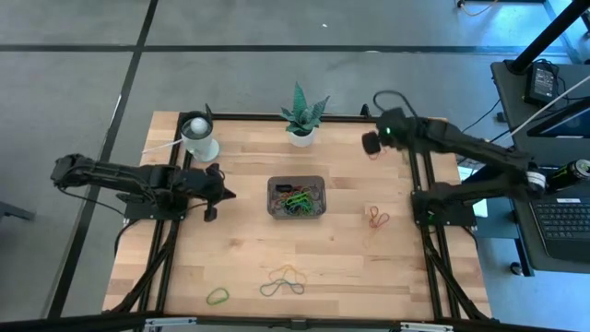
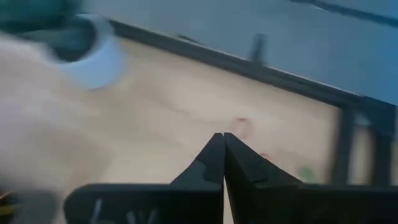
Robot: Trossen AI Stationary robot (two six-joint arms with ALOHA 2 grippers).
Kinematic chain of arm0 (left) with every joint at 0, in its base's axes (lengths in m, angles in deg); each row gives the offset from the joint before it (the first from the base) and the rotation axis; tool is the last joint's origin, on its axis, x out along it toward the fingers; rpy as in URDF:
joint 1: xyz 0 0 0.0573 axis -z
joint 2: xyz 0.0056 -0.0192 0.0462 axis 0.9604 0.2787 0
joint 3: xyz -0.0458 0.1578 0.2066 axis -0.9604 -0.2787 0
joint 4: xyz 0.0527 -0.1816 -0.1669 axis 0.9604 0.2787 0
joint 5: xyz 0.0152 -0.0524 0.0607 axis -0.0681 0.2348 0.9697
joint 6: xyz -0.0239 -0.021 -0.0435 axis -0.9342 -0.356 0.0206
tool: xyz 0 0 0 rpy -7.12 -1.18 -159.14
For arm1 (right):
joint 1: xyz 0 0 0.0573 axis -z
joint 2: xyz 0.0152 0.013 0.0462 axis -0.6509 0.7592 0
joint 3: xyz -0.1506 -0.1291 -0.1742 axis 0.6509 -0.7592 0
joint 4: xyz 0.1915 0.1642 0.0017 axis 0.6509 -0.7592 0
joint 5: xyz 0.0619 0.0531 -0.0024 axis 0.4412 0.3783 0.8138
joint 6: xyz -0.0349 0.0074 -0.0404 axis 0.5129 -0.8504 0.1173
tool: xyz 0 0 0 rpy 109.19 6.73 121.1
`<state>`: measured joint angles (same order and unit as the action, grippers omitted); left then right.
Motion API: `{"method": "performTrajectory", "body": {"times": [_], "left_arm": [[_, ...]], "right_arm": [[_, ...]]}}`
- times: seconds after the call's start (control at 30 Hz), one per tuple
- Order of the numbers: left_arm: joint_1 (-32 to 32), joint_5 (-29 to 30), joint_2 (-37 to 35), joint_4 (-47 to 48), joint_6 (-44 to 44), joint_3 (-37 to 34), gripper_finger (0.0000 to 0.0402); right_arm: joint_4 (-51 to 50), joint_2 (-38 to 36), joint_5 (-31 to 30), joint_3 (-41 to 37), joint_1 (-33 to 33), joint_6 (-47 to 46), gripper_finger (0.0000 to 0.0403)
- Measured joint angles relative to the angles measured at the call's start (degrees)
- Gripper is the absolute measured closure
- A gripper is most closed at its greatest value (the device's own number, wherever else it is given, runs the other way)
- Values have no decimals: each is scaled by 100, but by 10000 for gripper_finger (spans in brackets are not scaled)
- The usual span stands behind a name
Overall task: Pick and place rubber bands into bin
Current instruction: Put the red rubber band into the black bin
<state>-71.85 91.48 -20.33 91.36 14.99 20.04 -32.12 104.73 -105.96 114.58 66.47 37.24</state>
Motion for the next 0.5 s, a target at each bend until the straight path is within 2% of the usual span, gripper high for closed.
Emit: {"method": "performTrajectory", "body": {"times": [0.1,0.27,0.4,0.5], "left_arm": [[-48,0,0,0,0,0,400],[-67,-2,0,0,-58,0,400],[-65,-2,0,0,-175,0,400],[-65,-2,2,2,-297,0,400]], "right_arm": [[-285,222,76,55,735,-2,397],[-807,750,728,55,1859,194,392],[-998,1278,853,55,2423,692,372],[-982,1699,1216,55,2634,907,351]]}}
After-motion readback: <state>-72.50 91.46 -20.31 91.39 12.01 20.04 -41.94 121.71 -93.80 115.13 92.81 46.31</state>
